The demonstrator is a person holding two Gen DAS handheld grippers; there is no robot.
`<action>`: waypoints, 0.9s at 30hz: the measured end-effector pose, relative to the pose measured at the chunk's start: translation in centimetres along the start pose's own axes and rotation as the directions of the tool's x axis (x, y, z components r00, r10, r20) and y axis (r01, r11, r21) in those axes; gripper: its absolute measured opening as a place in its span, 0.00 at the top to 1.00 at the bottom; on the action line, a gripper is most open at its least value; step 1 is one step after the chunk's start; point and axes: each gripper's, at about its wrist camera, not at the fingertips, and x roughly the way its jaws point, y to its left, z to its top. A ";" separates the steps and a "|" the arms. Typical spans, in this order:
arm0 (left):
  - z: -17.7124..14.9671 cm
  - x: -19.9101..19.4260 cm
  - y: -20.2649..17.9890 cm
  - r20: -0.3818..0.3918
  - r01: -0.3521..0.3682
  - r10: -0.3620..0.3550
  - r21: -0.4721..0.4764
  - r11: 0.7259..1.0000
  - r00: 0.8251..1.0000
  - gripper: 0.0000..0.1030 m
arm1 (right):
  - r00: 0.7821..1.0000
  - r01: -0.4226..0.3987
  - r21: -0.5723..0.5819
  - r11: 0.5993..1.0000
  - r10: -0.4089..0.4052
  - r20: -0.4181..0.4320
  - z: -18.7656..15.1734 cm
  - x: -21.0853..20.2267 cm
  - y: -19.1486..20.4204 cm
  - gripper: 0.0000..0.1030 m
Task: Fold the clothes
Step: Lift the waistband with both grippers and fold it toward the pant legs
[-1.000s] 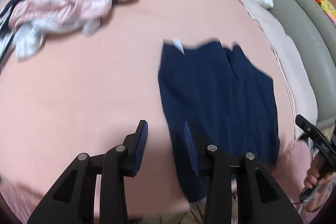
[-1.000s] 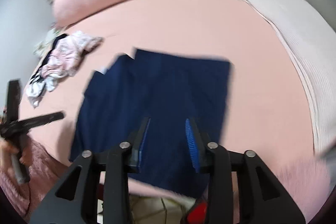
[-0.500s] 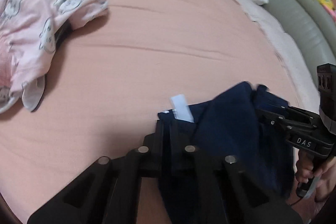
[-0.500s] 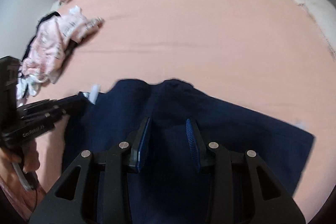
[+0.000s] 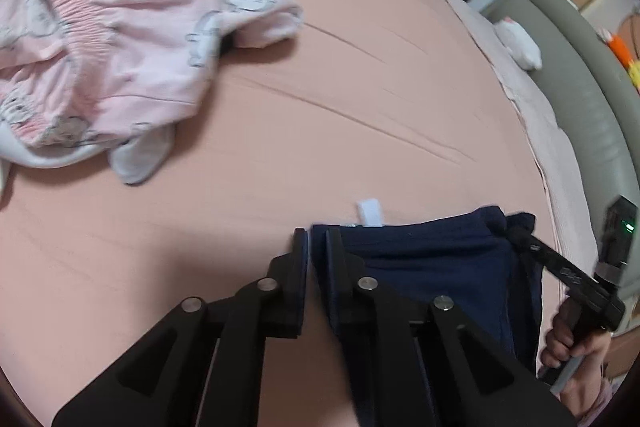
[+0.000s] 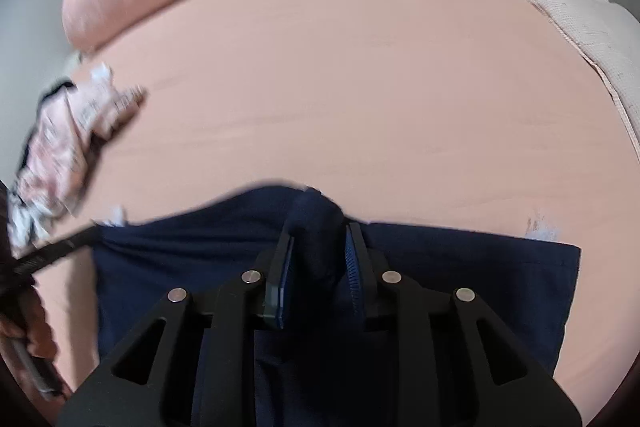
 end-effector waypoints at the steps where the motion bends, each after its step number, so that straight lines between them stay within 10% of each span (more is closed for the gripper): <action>1: 0.2 0.1 0.3 -0.002 0.014 -0.014 0.006 1.000 1.000 0.86 | 1.000 -0.013 -0.017 1.000 0.013 0.024 0.2 -0.7 0.2 0.68; 5: 0.4 0.5 0.0 -0.006 0.042 -0.041 0.054 0.998 0.999 0.62 | 0.996 -0.052 -0.105 0.993 0.060 0.070 1.0 -2.1 1.8 0.65; 14: 1.8 0.9 0.6 -0.007 0.069 -0.069 0.006 0.998 0.998 0.62 | 0.987 0.099 -0.177 0.979 -0.119 -0.107 0.8 3.2 2.8 0.68; 20: 1.6 2.7 -1.0 -0.033 0.114 -0.112 0.039 0.993 0.993 0.62 | 0.993 -0.069 -0.139 0.988 0.054 -0.108 1.1 3.5 2.2 0.56; 21: 1.7 3.0 -1.2 -0.027 0.101 -0.099 0.055 0.993 0.995 0.77 | 0.992 -0.066 -0.171 0.983 0.046 -0.120 1.2 4.0 2.8 0.57; 22: 1.6 3.0 -1.6 -0.014 0.076 -0.075 0.072 0.994 0.997 0.93 | 0.991 -0.062 -0.202 0.977 0.036 -0.129 1.2 4.6 3.4 0.58; 24: 1.5 2.6 -2.0 0.025 0.041 -0.044 0.090 0.995 0.999 0.95 | 0.992 -0.048 -0.247 0.968 0.017 -0.127 1.5 5.2 3.9 0.94; 27: 1.8 1.6 -1.7 0.067 0.031 -0.037 0.092 0.995 0.997 0.95 | 0.995 -0.081 -0.265 0.961 0.062 -0.082 2.3 4.6 3.6 0.94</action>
